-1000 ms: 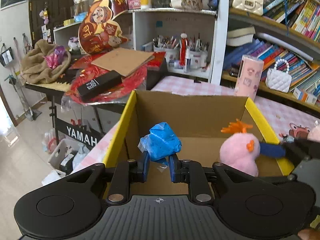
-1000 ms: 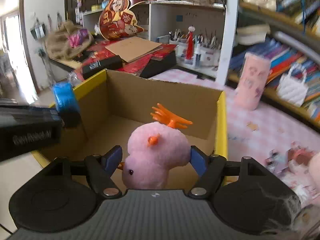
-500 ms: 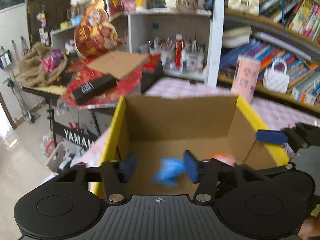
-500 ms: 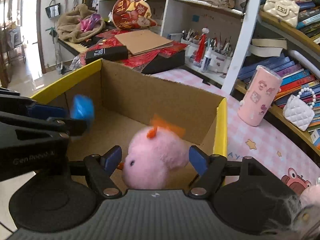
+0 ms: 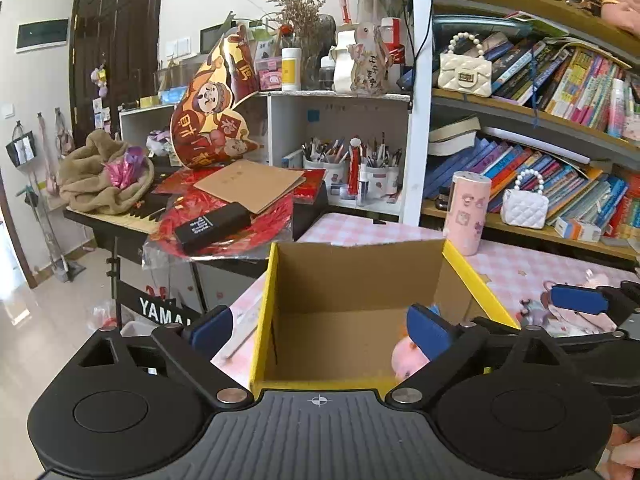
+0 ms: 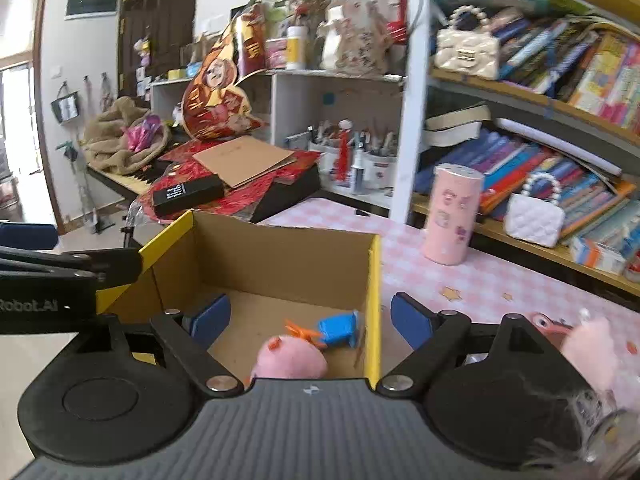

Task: Organize objects
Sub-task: 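Open both tools to drop the pouch and chick into the box, then move both tools back toward the remaining toys on the mat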

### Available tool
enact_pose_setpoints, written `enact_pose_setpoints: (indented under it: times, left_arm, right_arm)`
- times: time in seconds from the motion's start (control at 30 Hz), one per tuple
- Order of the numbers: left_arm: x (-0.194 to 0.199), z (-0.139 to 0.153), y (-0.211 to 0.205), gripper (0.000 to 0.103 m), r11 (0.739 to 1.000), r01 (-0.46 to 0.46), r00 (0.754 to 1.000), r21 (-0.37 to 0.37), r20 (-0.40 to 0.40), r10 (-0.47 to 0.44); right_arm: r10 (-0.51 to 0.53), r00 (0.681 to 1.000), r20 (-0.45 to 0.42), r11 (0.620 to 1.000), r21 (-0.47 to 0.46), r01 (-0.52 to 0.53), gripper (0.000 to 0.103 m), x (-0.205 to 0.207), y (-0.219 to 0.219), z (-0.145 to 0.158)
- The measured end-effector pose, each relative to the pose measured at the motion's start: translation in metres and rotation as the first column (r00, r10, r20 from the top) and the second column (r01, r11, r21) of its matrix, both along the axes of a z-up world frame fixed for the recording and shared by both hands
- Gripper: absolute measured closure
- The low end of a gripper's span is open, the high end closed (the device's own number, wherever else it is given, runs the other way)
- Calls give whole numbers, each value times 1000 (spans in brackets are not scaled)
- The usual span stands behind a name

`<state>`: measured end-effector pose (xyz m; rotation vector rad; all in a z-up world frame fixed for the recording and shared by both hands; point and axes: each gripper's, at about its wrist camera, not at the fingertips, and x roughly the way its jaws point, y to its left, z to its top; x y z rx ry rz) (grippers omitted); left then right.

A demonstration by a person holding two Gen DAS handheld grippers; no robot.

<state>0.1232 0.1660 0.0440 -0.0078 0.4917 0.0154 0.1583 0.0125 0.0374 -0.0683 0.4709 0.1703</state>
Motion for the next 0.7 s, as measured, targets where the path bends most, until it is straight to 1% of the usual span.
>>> enact_pose_setpoints:
  times: [0.13, 0.3, 0.47, 0.57, 0.7]
  left_arm:
    - [-25, -7, 5, 5, 1000, 5, 1000, -15, -26, -5]
    - [-51, -26, 9, 5, 1000, 5, 994, -13, -110, -6]
    - [-77, -37, 14, 5, 1000, 0, 988, -27, -153, -4]
    - [-90, -42, 13, 5, 1000, 20, 985, -21, -173, -24]
    - [-104, -49, 9, 4, 998, 57, 977, -14, -204, -59]
  right_arm:
    - [-31, 999, -16, 999, -22, 30, 16, -35, -2, -6]
    - [-85, 994, -65, 996, -30, 83, 16, -76, 2, -16]
    - [-132, 985, -114, 990, -56, 127, 16, -116, 12, -33]
    - [-154, 977, -149, 987, -72, 144, 16, -132, 13, -40]
    - [-217, 963, -158, 976, -70, 208, 16, -149, 8, -44]
